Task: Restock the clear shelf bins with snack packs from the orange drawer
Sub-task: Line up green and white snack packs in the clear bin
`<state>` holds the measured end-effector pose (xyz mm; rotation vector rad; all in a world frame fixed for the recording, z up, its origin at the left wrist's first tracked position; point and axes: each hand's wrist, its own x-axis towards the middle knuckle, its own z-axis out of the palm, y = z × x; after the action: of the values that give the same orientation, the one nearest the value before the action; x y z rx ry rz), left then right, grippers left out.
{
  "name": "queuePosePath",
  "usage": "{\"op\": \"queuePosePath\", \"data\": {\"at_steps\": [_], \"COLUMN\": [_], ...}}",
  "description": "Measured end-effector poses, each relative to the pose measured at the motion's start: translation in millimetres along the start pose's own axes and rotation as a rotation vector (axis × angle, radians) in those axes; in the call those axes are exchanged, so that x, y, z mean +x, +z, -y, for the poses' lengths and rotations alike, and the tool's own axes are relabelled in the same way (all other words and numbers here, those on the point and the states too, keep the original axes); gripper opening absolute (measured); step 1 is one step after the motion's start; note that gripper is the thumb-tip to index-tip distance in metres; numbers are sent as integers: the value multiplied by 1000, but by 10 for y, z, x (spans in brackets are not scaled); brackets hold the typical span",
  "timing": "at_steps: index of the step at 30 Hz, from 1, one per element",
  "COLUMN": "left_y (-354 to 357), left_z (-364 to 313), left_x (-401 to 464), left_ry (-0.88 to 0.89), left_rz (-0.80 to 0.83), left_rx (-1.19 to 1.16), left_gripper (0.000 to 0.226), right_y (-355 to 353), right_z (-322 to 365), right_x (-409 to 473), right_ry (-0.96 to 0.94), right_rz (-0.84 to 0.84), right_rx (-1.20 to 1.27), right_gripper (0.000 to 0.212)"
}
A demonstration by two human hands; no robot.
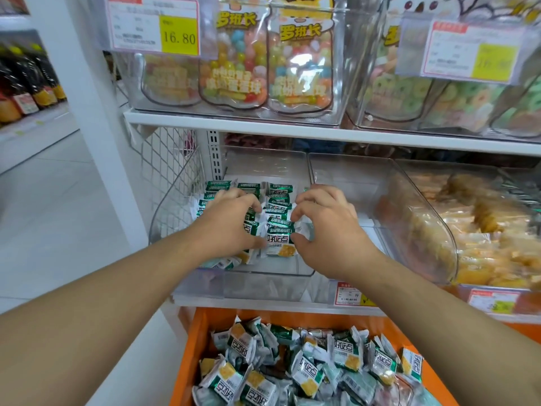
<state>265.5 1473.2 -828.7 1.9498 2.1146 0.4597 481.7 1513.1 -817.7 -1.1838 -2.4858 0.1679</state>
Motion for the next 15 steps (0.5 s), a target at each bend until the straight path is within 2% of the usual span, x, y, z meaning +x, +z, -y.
{"op": "queuePosePath", "data": {"at_steps": [3,8,15], "left_y": [-107,-247,-345], "left_z": [98,147,370], "left_x": [-189,-598,-1336], "left_ry": [-24,-34,-43], "left_rz": [-17,-140,-236], "left_rx": [-45,-219,-361], "left_gripper": [53,18,20], "right_y": [-57,-137,275], "right_z": [52,330,750], "right_x": [24,111,433], "right_ry": [-15,-193,-330], "right_rz": [34,82,401], "right_rx": [-69,-187,-93], "right_gripper": [34,44,52]}}
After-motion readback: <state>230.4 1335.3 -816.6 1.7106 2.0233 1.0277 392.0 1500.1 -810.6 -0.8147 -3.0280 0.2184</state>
